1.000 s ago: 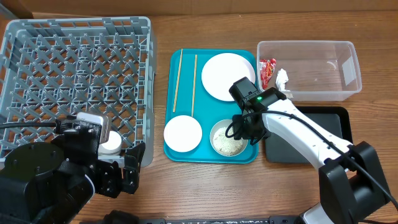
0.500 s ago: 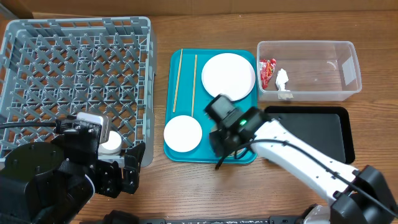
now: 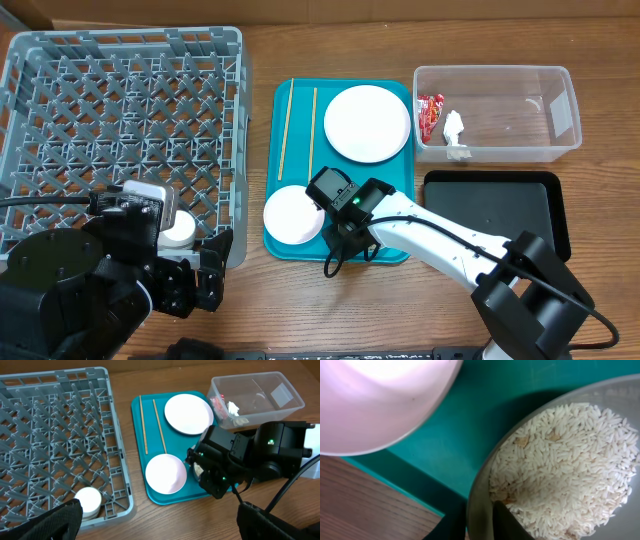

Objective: Sort waste into correct bins and load items into the dishwasher
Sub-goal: 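Carry the rice bowl over the black tray, then tilt the bowl to pour the rice onto the black tray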

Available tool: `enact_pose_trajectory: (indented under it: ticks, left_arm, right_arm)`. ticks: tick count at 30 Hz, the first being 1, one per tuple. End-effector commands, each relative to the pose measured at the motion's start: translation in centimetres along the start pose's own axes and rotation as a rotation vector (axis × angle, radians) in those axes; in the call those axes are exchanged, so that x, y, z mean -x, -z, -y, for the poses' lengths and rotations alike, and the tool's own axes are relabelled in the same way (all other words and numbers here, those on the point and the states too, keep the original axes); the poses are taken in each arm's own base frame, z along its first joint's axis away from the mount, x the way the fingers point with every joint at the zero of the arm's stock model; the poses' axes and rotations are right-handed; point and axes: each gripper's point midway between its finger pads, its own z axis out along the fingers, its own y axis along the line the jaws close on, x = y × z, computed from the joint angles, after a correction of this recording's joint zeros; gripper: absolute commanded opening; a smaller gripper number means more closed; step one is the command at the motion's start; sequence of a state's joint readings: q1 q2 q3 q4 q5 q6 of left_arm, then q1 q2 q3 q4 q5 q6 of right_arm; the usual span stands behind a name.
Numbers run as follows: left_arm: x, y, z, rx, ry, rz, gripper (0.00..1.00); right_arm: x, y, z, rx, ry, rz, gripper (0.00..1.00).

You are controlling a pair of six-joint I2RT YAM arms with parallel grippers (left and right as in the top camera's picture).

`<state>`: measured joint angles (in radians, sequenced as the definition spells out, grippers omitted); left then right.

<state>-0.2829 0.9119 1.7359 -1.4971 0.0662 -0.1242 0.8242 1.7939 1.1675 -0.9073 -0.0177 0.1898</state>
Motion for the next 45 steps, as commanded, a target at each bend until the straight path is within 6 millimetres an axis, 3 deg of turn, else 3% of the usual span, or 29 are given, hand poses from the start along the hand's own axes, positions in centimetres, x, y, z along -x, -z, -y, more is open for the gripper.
enact_pose_trajectory:
  ticks: [1,4,9,12,17,21,24,28,35,45]
  left_arm:
    - [0.0,0.1,-0.1,0.006,0.003,0.004,1.0]
    - [0.1,0.1,-0.1,0.006,0.003,0.004,1.0]
    - [0.0,0.1,-0.1,0.006,0.003,0.004,1.0]
    - [0.1,0.1,-0.1,0.006,0.003,0.004,1.0]
    - [0.1,0.1,-0.1,0.006,0.003,0.004,1.0]
    - [0.1,0.1,-0.1,0.006,0.003,0.004,1.0]
    - [0.1,0.1,-0.1,0.006,0.003,0.004,1.0]
    - [0.1,0.1,-0.1,0.006,0.003,0.004,1.0]
    - [0.0,0.1,-0.1,0.006,0.003,0.004,1.0]
    - [0.1,0.1,-0.1,0.006,0.003,0.004,1.0]
  right_arm:
    - [0.2,0.0,0.4,-0.015,-0.001,0.012,0.17]
    - [0.2,0.0,0.5,-0.015,-0.004,0.011,0.04]
    - [0.3,0.3,1.0,-0.047,-0.065,0.019,0.04]
    - [0.9,1.7,1.3,-0.044,-0.11,0.05,0.04]
    - [2.4,6.7,1.8,0.004,-0.199,0.172,0.04]
    - [3.1,11.9,2.7,0.086,-0.261,0.305,0.04]
    - [2.5,14.9,4.2,0.138,-0.316,0.37,0.04]
    - [0.5,17.2,6.3,0.223,-0.399,0.371,0.04]
    - [-2.2,17.3,8.3,0.455,-0.434,0.305,0.04]
    - [-5.0,13.6,12.3,0.704,-0.49,0.379,0.04]
